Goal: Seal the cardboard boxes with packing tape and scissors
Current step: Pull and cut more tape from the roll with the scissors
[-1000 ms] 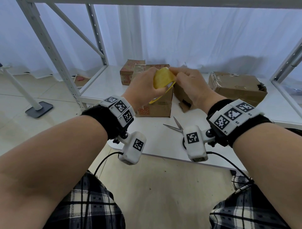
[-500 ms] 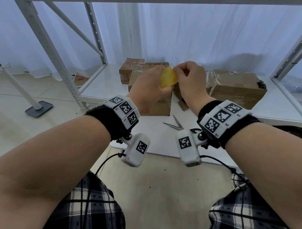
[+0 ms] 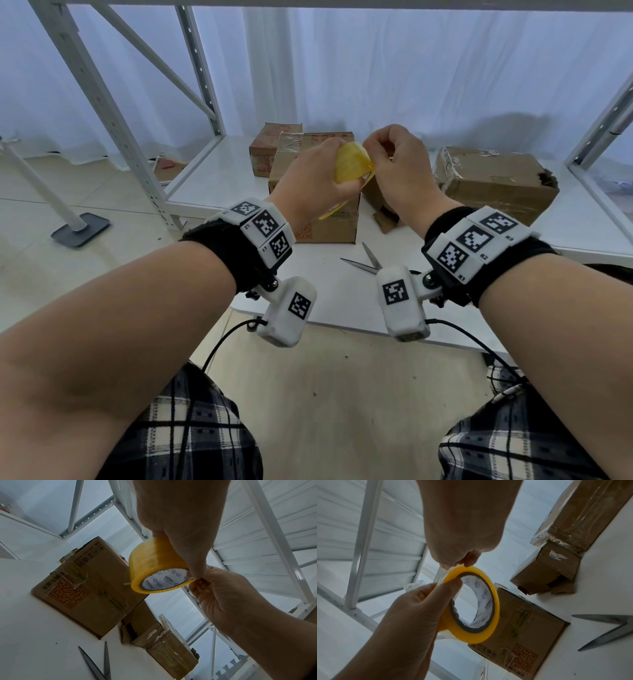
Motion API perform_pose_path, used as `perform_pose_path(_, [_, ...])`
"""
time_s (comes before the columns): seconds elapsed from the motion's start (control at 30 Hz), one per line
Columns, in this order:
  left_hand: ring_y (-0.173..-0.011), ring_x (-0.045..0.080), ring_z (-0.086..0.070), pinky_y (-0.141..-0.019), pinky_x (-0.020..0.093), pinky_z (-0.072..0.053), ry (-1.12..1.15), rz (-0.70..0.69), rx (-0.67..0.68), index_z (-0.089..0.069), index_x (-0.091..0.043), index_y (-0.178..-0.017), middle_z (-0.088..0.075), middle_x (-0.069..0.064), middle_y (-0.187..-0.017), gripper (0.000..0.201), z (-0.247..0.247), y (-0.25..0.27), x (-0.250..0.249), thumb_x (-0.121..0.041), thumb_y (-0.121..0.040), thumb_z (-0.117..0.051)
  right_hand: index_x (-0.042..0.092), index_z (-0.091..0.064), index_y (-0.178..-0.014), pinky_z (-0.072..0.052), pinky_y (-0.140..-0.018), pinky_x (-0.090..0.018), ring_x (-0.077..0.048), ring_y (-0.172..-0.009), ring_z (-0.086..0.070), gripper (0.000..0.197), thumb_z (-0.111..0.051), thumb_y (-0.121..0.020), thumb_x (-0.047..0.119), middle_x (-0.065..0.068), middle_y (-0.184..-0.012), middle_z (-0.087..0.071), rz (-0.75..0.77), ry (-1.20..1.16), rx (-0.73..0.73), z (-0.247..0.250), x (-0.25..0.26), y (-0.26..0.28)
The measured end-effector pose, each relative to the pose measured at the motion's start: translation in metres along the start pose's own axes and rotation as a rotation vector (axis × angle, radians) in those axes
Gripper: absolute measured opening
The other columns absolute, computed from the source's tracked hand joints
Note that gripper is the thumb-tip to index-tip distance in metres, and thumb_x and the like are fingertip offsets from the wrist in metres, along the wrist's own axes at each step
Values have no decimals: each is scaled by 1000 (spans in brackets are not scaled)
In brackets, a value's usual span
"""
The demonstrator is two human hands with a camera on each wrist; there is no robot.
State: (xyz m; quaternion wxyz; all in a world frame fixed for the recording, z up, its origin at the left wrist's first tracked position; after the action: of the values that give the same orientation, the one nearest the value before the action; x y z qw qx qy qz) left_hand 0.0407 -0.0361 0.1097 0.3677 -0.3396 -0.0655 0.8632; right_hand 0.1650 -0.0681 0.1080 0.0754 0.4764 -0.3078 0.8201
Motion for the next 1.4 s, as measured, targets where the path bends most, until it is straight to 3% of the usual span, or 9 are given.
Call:
perform_pose_path(0.1, [-93, 13, -52, -75, 21, -39, 0, 1, -10, -51, -8, -128, -60, 3, -111, 54, 2, -1, 1, -36, -85, -68, 22, -58, -88, -49, -82, -21, -12, -89, -58, 8, -59, -93, 28, -6, -102, -61, -66, -57, 57, -3, -8, -2])
perform_pose_path(0.23, [-99, 19, -56, -77, 24, -41, -45, 1, 0, -53, -7, -126, -62, 5, -112, 53, 1, -2, 4, -36, -84, -69, 12, -63, -89, -43, -66, -6, 8, -67, -55, 6, -64, -88, 7, 11, -78, -60, -17, -22, 72, 2, 1, 1])
perform_pose_path(0.4, [-111, 20, -55, -89, 28, -44, -44, 13, 45, -41, -11, -138, -57, 5, -128, 66, -4, -1, 3, -42, -86, -67, 8, -65, -86, -43, -63, -7, 2, -64, -52, 1, -66, -87, 8, 10, -71, -57, 2, 49, 18, 5, 4, 1])
perform_pose_path(0.57, [-108, 10, -54, -87, 18, -43, 391, 131, 155, -34, -22, -145, -52, 1, -129, 45, -9, -1, 4, -26, -101, -42, 10, -58, -88, -37, -63, -4, -1, -68, -49, 7, -58, -90, 3, 11, -73, -52, 83, 135, 40, 5, 8, 1])
perform_pose_path(0.77, [-101, 19, -63, -85, 32, -53, 650, 214, 153, -57, -29, -118, -63, 2, -115, 20, -8, 1, 15, -27, -100, -49, 1, -59, -91, -34, -68, -8, -14, -82, -48, 4, -55, -90, 3, -1, -88, -54, 240, 213, 73, 1, 23, 7])
perform_pose_path(1.0, [-93, 9, -61, -81, 24, -49, 520, 136, 50, -64, -24, -103, -65, -8, -100, 14, 2, -3, 17, -26, -97, -52, 9, -53, -91, -34, -68, -16, -15, -84, -47, 5, -53, -92, 4, -2, -91, -53, 260, 220, 168, -11, 28, 10])
perform_pose_path(1.13, [-83, 1, -54, -80, 22, -42, 315, 98, -44, -67, -16, -101, -60, -11, -91, 16, 6, -9, 19, -24, -94, -55, 13, -51, -88, -36, -63, -7, -7, -72, -47, 10, -54, -93, 5, 2, -80, -53, 186, 175, 197, -13, 28, 9])
perform_pose_path(1.3, [-95, 7, -49, -82, 19, -36, 192, 30, -78, -67, -15, -98, -60, -2, -106, 14, 9, -8, 20, -25, -93, -58, 15, -61, -81, -43, -60, -12, 5, -52, -52, 12, -63, -90, 7, 3, -71, -59, 51, 14, 235, -6, 19, 3])
perform_pose_path(1.4, [-96, 8, -49, -84, 20, -39, 208, 52, -117, -69, -12, -96, -60, -2, -106, 16, 11, -8, 24, -25, -93, -59, 11, -59, -104, -50, -60, -19, 0, -55, -57, 13, -60, -92, 8, -6, -79, -65, -18, -89, 213, -3, 14, 3])
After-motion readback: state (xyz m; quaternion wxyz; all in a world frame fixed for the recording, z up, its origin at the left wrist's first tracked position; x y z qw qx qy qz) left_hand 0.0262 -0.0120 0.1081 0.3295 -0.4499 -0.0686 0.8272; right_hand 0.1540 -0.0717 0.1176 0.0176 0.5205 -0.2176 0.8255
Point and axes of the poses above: each hand's wrist, its own y-axis away from the middle knuckle, its own z-axis out of the back of the hand, x = y × z, the point moved 8 cm from there along -y, towards the middle knuckle
